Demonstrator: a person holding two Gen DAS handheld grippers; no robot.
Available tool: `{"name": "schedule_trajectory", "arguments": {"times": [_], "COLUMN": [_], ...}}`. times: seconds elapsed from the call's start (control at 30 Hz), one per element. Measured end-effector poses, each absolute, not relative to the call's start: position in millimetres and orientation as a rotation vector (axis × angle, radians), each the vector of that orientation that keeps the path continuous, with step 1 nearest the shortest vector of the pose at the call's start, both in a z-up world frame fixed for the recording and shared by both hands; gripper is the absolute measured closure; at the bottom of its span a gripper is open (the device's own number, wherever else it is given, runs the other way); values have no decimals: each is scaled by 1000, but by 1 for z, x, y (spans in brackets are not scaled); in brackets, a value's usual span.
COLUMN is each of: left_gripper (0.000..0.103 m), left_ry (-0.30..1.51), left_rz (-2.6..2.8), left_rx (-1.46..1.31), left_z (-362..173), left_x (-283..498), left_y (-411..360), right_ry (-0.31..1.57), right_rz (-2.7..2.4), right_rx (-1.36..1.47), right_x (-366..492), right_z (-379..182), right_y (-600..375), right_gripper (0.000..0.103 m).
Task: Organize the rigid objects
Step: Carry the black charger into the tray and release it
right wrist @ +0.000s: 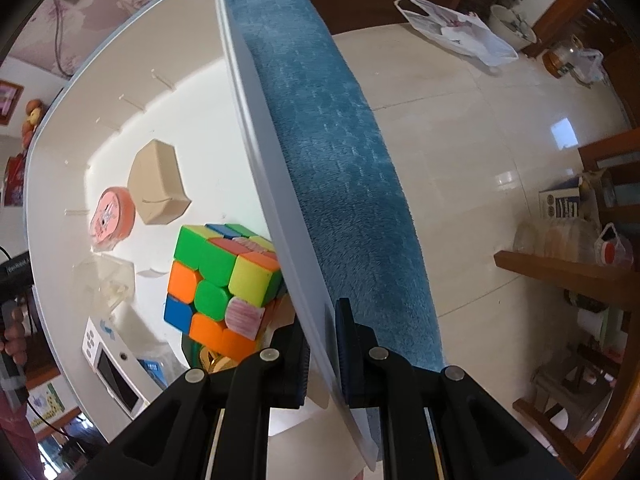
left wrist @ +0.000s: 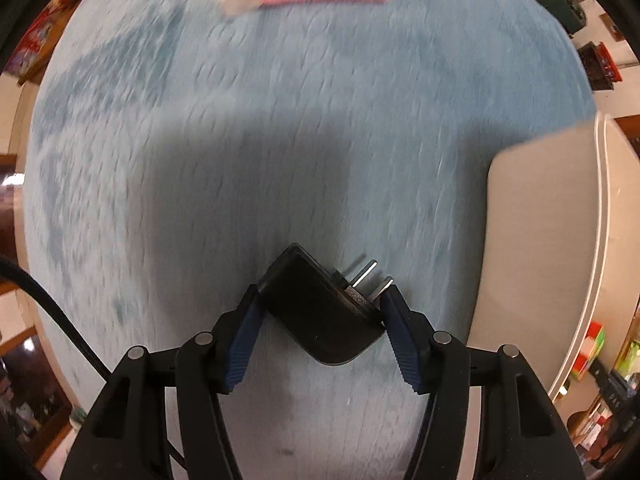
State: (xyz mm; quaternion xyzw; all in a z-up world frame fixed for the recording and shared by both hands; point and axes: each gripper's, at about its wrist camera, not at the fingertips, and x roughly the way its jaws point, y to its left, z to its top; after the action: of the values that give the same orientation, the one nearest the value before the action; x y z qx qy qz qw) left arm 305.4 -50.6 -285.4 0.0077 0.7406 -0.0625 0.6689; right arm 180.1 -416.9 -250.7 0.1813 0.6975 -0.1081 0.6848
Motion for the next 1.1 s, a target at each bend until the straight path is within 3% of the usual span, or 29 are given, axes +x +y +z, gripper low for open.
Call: {"name": "schedule_trajectory", "arguments": {"times": [0.23, 0.63, 1.1], "left_gripper": [40, 40, 40], "left_ry": [1674, 1531, 1361], "left_rz": [-52, -52, -243], "left_rx": [11, 73, 35], "left_z": [-269, -195, -168], "left_x": [258, 190, 186], "left_y": [-40, -70, -155], "right_ry": [1567, 1559, 1525], "right_rz": [-158, -20, 113], "right_rx": [356, 249, 146], "right_x": [175, 167, 155], "right_z": [-248, -242, -238], "right_y": [-415, -406, -401], "right_gripper": [92, 92, 95]}}
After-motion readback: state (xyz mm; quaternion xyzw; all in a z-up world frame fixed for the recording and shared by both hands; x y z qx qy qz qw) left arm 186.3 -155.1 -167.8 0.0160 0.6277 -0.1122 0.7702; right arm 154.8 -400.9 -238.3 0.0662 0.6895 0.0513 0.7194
